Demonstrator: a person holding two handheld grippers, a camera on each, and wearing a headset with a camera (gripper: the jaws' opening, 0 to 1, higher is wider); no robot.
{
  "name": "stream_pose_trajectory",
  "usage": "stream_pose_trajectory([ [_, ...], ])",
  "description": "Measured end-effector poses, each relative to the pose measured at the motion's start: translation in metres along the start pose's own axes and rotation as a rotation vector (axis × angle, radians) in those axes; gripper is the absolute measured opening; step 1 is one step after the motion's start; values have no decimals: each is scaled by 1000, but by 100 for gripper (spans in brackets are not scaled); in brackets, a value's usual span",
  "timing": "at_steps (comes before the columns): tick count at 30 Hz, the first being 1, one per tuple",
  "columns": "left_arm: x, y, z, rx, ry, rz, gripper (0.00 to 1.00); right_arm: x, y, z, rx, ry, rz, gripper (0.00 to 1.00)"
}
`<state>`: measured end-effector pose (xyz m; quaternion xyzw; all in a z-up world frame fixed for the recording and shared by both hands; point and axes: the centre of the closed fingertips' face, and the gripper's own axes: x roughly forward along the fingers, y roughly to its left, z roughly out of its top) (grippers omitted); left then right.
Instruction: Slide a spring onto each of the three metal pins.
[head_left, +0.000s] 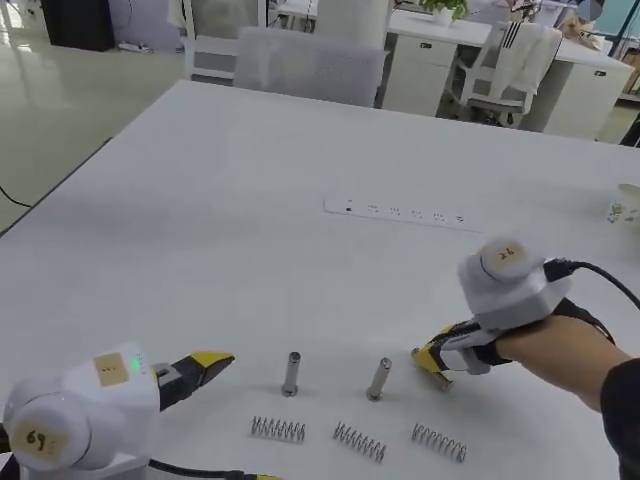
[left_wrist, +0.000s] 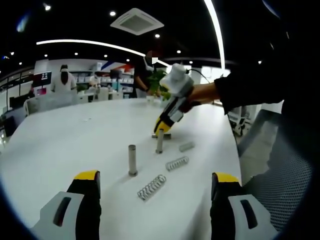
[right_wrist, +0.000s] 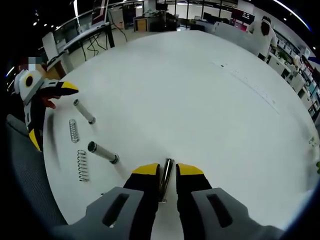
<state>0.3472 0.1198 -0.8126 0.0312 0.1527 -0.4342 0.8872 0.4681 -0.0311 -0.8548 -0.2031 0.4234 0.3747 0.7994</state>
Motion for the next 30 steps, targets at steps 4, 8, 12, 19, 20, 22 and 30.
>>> stream_pose_trajectory([
  [4,1,0,1,1,-4,-2,88,2,-1,0,3,19,-2,8],
  [8,2,0,2,0,-6,-5,88,5,-1,-1,12,42,-6,7],
  [12,1,0,2,-1,-9,-6,88,6,-2,-2,13,58,-15,6],
  [19,1,0,2,-3,-9,-7,88,8,-1,-5,-10,92,-26,7],
  [20,1,0,2,-2,-9,-9,88,8,-1,-5,-9,95,-28,6],
  [22,1,-1,2,-1,-10,-11,88,8,0,-5,-7,105,-35,6],
  [30,-3,2,4,2,-12,-7,88,0,0,-5,16,97,-49,5],
])
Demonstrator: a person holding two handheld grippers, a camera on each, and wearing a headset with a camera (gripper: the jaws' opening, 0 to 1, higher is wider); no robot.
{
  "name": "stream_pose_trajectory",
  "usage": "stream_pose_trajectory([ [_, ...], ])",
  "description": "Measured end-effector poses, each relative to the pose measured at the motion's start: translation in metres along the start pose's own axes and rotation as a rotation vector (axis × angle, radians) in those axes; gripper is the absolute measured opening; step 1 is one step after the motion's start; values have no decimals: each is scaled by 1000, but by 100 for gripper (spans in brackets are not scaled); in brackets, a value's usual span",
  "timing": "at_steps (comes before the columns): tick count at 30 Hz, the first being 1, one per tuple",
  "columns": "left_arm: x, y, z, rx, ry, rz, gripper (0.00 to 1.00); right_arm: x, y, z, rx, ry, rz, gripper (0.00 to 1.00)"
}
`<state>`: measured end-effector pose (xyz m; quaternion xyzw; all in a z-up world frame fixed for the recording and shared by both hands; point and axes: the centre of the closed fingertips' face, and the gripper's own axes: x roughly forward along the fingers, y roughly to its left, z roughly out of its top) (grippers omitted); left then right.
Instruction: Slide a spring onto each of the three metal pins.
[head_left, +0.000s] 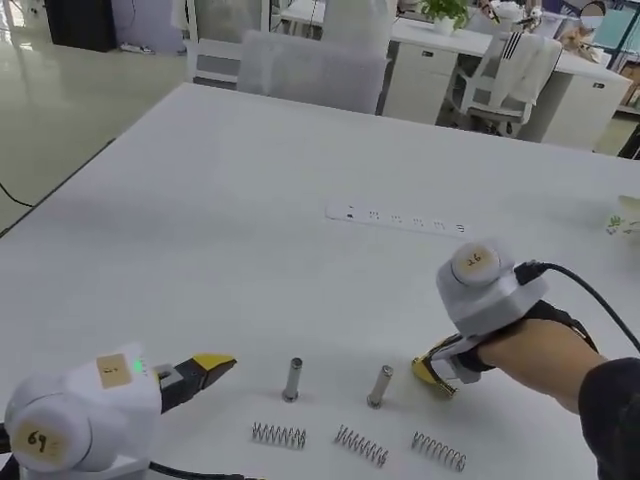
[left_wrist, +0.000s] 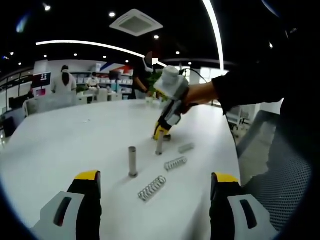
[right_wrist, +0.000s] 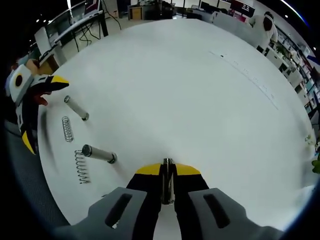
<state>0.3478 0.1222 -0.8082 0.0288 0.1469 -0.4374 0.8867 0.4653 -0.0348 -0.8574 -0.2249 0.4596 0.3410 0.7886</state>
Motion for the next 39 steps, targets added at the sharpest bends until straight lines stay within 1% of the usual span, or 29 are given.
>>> stream_pose_trajectory([
  [3,-1,0,1,2,-1,1,87,-8,-1,0,19,-19,1,5],
  [9,0,-3,5,17,-2,-7,87,-26,-1,-3,32,-56,-11,5],
  [20,-1,-7,10,41,-3,-15,87,-46,3,-15,64,-117,-37,5],
  [28,-1,-9,12,51,-1,-24,87,-53,5,-23,108,-151,-40,5],
  [30,0,-10,12,55,-1,-27,87,-54,6,-25,109,-156,-42,5],
  [33,0,-10,13,57,-3,-29,87,-55,8,-27,131,-169,-37,5],
  [36,0,-11,13,59,-1,-31,87,-55,10,-27,127,-175,-36,5],
  [39,0,-11,13,59,-1,-34,87,-55,13,-26,130,-193,-22,5],
])
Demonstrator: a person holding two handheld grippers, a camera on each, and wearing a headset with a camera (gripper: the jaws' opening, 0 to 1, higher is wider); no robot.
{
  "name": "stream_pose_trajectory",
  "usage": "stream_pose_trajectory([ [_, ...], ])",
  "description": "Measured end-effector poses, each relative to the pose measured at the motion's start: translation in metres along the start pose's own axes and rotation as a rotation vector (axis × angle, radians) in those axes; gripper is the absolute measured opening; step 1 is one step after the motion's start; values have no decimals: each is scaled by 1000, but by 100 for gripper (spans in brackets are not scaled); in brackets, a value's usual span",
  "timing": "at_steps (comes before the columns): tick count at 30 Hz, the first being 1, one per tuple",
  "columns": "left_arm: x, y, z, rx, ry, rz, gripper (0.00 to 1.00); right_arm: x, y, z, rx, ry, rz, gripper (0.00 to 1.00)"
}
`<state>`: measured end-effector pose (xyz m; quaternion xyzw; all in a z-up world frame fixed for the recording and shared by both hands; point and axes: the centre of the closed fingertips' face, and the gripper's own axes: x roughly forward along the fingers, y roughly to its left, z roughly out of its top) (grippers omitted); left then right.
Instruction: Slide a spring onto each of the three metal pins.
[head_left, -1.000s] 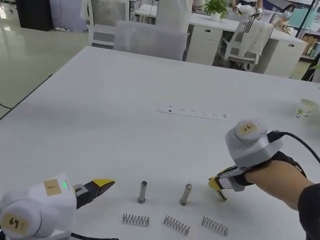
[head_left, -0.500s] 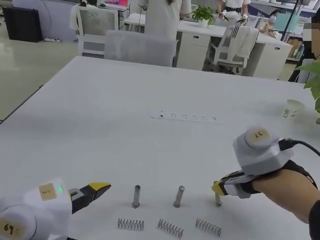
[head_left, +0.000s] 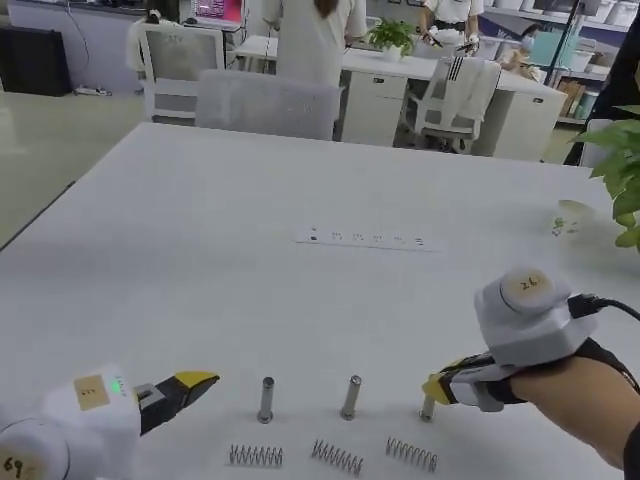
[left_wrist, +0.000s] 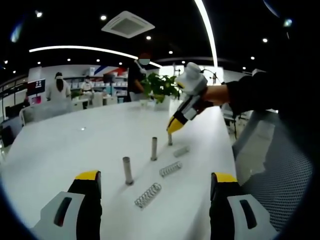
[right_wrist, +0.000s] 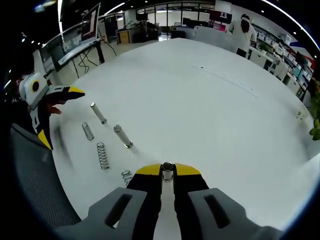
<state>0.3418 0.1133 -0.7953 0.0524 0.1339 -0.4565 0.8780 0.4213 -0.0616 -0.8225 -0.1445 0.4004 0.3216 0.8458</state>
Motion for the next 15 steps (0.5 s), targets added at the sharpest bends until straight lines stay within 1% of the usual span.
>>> stream_pose_trajectory([
  [3,0,-1,0,0,1,-1,87,-1,1,0,1,-9,-3,5],
  [9,0,-1,0,0,1,-1,87,-3,2,-3,-5,-8,-5,5],
  [15,0,-2,-1,1,4,-5,87,-2,4,-4,-42,-2,0,5],
])
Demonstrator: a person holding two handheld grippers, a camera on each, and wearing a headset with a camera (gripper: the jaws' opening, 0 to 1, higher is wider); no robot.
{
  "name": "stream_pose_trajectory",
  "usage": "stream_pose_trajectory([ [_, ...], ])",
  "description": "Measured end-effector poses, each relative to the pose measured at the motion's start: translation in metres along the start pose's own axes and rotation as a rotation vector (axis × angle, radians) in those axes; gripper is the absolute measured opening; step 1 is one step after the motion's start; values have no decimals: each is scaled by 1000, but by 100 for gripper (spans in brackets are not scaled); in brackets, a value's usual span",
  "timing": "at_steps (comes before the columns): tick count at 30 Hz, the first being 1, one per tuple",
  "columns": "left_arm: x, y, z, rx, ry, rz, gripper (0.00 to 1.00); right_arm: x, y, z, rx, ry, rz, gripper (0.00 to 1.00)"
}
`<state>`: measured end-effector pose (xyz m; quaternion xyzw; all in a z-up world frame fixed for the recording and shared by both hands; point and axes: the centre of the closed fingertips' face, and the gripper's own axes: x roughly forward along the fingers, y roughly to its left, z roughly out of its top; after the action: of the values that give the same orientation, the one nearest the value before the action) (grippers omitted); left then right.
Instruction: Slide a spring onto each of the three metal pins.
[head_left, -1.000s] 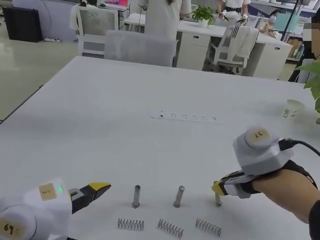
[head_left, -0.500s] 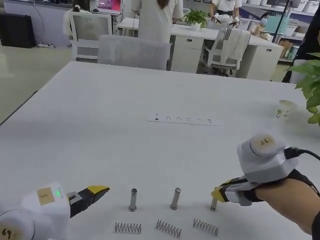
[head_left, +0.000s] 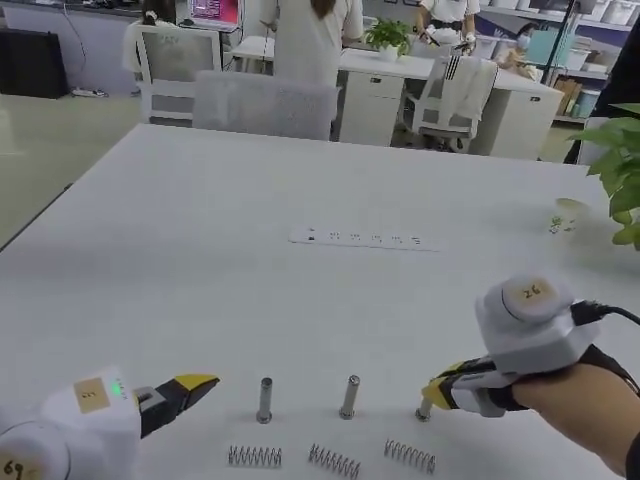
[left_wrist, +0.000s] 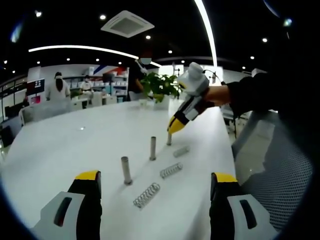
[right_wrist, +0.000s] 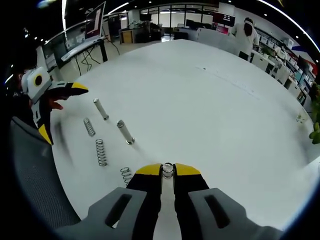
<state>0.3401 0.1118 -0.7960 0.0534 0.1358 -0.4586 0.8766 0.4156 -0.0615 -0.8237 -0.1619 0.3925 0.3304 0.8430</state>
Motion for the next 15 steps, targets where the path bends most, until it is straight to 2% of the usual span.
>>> stream_pose_trajectory([
  [5,0,1,-1,-2,3,2,87,3,1,-6,-24,20,2,6],
  [15,0,0,-2,-5,6,0,87,1,1,-20,-16,34,11,8],
])
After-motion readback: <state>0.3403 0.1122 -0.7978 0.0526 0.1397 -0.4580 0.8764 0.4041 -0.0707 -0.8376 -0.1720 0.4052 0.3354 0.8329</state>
